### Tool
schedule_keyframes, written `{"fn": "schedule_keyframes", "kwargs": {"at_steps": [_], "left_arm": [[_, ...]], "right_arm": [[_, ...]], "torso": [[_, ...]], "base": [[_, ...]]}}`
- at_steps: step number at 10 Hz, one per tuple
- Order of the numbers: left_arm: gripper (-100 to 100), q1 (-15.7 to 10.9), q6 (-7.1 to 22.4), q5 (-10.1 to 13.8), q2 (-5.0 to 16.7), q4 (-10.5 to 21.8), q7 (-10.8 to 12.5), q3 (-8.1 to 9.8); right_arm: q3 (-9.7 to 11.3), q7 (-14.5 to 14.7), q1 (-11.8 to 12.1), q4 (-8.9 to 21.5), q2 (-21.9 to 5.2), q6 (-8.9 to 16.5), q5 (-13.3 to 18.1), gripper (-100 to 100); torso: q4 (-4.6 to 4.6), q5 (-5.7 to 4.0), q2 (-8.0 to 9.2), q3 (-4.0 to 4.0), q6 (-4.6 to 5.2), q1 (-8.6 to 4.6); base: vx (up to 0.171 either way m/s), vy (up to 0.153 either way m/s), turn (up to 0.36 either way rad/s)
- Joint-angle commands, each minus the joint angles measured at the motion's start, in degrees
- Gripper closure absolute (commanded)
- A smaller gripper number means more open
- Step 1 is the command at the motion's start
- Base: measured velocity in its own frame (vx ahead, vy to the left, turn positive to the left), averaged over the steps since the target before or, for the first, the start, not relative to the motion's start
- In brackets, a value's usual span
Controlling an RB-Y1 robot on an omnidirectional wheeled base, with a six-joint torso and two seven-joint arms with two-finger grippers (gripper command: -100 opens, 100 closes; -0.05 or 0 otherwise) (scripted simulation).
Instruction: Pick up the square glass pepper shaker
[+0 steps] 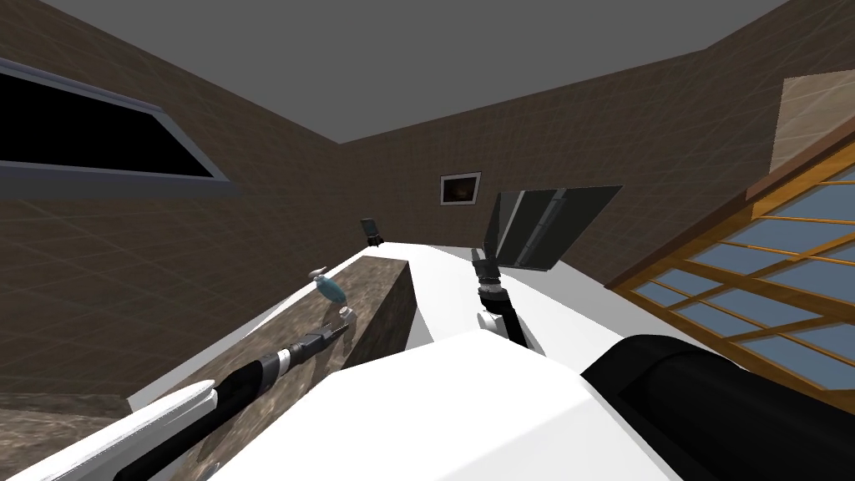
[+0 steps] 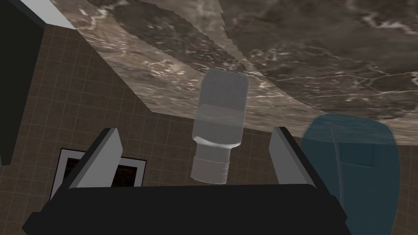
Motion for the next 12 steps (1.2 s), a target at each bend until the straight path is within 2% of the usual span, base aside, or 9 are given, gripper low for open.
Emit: {"fn": "schedule_keyframes", "kwargs": {"at_steps": [1,5,10,11,12], "left_arm": [[-100,1.17,0.22,0.07,2.03,-0.04,0.48,0.06],[-100,2.87,0.95,0.24,6.38,0.15,1.56,0.07],[-100,4.29,1.12,0.52,11.59,-1.37,2.99,0.08],[-100,4.15,1.14,0.47,10.93,-1.13,2.76,0.06],[0,4.16,1.13,0.48,11.04,-1.17,2.82,0.08]], "right_arm": [[0.00,0.00,0.00,0.00,0.00,0.00,0.00,0],[0.00,0.00,0.00,0.00,0.00,0.00,0.00,0],[0.00,0.00,0.01,0.00,0.00,0.00,0.00,0],[0.00,0.00,0.01,0.00,0.00,0.00,0.00,0],[0.00,0.00,0.01,0.00,0.00,0.00,0.00,0]], "torso": [[0.00,0.00,0.00,0.00,0.00,0.00],[0.01,0.00,0.04,0.03,0.00,-0.01],[-0.07,-0.02,-0.32,-0.19,0.03,-0.11],[-0.08,-0.03,-0.35,-0.20,0.02,-0.12],[-0.05,-0.01,-0.19,-0.12,0.00,-0.06]], "base": [[0.009,-0.003,-0.009],[0.008,-0.004,-0.010],[0.083,-0.021,-0.051],[0.047,-0.012,-0.010],[0.009,-0.003,0.002]]}}
